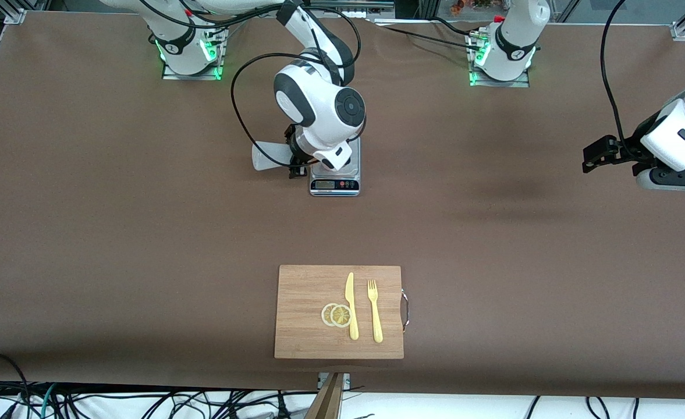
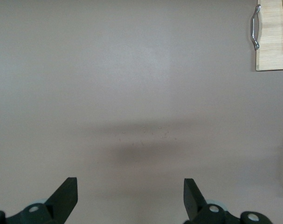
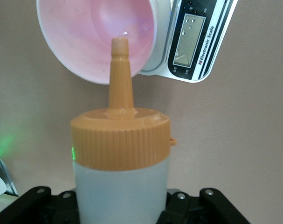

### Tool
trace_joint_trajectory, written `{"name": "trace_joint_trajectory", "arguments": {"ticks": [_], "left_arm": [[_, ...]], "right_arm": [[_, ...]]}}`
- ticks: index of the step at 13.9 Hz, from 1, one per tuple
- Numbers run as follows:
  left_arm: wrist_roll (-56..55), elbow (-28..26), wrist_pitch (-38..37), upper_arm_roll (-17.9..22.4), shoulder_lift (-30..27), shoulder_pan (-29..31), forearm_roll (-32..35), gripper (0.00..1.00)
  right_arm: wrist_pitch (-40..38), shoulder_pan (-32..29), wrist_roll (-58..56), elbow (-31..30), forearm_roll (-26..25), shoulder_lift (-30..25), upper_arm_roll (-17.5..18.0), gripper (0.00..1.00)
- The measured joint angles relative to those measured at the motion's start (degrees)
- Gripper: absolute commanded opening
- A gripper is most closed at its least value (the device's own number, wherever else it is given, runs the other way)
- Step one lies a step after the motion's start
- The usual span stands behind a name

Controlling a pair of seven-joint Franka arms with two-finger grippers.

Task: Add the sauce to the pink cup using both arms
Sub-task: 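Tilt the bottle nozzle into the pink cup with the right gripper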

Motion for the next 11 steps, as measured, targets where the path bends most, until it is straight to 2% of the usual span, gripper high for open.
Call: {"name": "trace_joint_trajectory", "arguments": {"ticks": [11], "left_arm": [[0.0, 0.2, 0.1, -0.1, 0.4, 0.0, 0.0, 1.0]], "right_arm": [[-2.6, 1.2, 0.1, 0.0, -1.3, 0.0, 0.0, 0.0]]}}
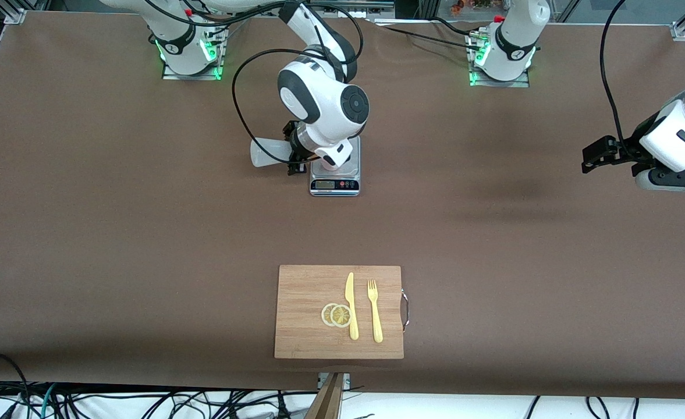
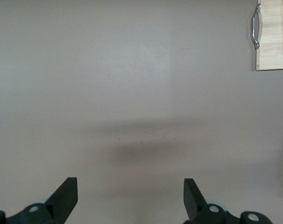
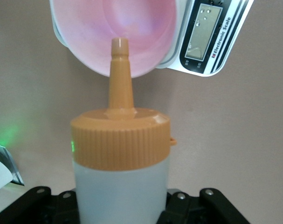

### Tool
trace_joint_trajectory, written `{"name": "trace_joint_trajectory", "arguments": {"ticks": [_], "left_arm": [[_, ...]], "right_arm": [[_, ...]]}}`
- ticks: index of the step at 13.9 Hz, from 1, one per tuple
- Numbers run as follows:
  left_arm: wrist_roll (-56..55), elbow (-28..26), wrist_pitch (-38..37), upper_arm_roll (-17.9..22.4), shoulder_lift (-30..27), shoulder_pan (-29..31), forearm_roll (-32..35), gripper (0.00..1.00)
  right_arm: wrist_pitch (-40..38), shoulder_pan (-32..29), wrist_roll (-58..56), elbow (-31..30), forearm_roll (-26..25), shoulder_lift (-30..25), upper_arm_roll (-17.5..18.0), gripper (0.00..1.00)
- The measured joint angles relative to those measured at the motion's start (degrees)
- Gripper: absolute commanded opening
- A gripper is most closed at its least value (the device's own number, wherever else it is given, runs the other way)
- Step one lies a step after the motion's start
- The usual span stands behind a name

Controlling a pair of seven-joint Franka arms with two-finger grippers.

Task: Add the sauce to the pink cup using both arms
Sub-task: 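Tilt the bottle nozzle into the pink cup with the right gripper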

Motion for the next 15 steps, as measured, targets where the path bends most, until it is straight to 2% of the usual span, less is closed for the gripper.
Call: {"name": "trace_joint_trajectory", "arguments": {"ticks": [5, 15], "left_arm": [[0.0, 2.5, 0.0, 0.0, 1.8, 0.0, 0.0, 1.0], [0.0, 2.8, 0.0, 0.0, 2.0, -0.1, 0.0, 1.0]], "right_arm": [[-0.1, 0.3, 0.0, 0.0, 0.0, 0.0, 0.0, 0.0], [-0.2, 0.3, -4.8, 0.0, -0.1, -0.2, -0.9, 0.0]]}}
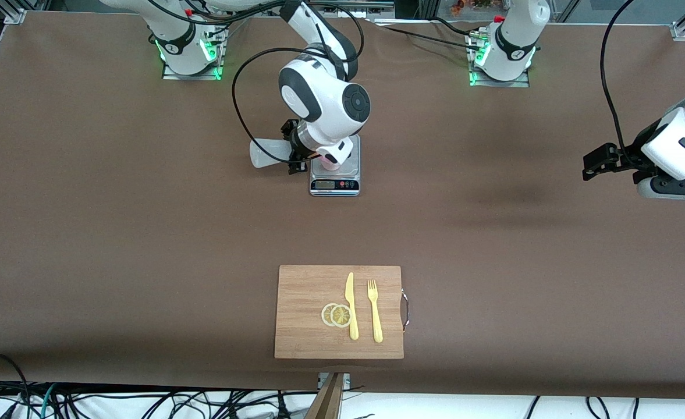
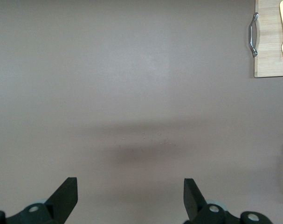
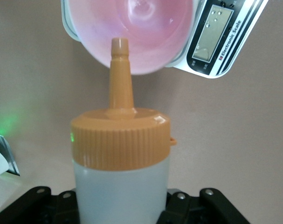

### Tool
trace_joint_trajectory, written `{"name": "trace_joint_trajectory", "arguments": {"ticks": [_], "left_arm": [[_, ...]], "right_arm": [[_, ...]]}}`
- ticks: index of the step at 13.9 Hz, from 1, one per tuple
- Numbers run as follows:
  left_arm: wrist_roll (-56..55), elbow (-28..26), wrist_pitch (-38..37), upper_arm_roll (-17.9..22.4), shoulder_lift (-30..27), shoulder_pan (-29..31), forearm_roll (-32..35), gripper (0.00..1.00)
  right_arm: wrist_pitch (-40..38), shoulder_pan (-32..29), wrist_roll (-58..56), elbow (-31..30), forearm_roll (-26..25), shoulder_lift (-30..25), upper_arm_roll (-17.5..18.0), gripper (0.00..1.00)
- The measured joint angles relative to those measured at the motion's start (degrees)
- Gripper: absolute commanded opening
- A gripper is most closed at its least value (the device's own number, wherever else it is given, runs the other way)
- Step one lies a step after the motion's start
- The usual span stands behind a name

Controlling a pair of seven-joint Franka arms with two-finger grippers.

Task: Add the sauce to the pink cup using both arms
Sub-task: 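Tilt the bottle nozzle into the pink cup with the right gripper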

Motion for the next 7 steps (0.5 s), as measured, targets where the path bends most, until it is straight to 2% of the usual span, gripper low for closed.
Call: {"name": "trace_joint_trajectory", "arguments": {"ticks": [3, 7], "left_arm": [[0.0, 0.0, 0.0, 0.0, 0.0, 0.0, 0.0, 1.0], [0.0, 0.0, 0.0, 0.0, 0.0, 0.0, 0.0, 1.0]], "right_arm": [[0.7, -1.5, -2.5, 0.0, 0.9, -0.3, -0.2, 0.0], [2.6, -4.0, -6.5, 0.1, 4.5, -0.5, -0.3, 0.0]]}}
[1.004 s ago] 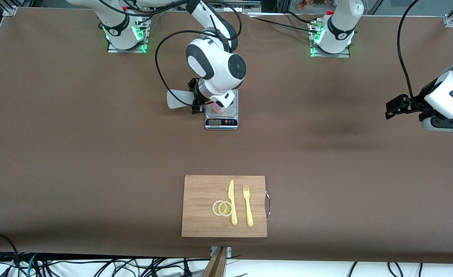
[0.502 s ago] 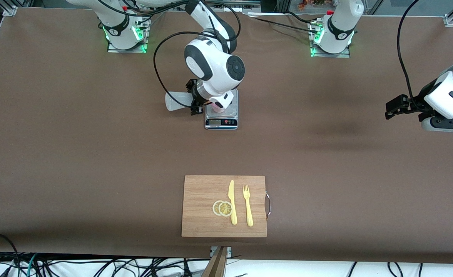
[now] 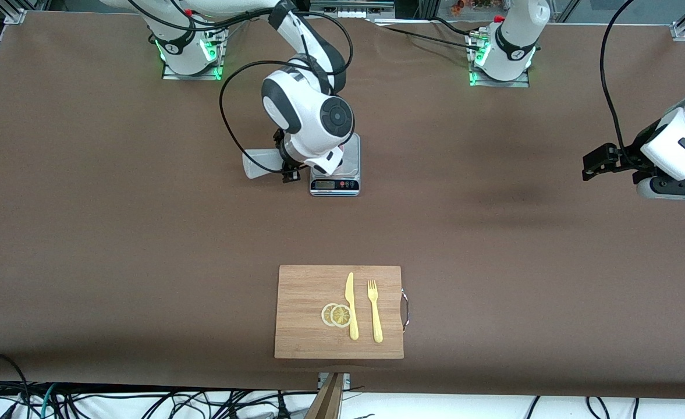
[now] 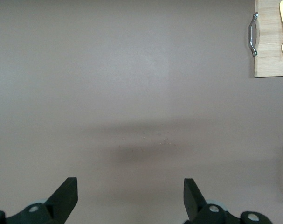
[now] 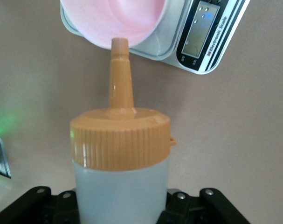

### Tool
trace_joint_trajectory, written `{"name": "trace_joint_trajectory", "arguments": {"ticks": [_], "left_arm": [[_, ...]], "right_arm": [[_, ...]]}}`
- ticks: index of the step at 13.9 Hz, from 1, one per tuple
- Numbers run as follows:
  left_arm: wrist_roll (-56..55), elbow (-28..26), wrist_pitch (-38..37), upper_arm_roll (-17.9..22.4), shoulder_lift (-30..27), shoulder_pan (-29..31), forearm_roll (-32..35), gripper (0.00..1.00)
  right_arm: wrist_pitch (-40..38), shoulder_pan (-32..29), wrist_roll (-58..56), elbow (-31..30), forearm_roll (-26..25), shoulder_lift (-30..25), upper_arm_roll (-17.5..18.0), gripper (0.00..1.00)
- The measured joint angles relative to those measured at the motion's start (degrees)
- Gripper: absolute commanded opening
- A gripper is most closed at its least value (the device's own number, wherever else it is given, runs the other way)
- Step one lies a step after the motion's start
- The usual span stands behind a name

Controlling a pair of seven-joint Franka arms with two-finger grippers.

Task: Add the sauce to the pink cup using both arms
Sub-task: 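Tilt the bottle nozzle into the pink cup with the right gripper, then carry the bottle with the right gripper back beside the scale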

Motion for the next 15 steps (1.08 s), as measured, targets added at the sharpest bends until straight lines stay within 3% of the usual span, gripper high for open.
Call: {"name": "trace_joint_trajectory", "arguments": {"ticks": [8, 15], "left_arm": [[0.0, 0.0, 0.0, 0.0, 0.4, 0.0, 0.0, 1.0], [0.0, 0.1, 0.0, 0.0, 0.4, 0.0, 0.0, 1.0]], "right_arm": [[4.7, -2.1, -2.6, 0.2, 8.5, -1.7, 0.0, 0.0], [6.4, -11.7, -15.3, 0.2, 20.2, -2.7, -0.4, 0.0]]}}
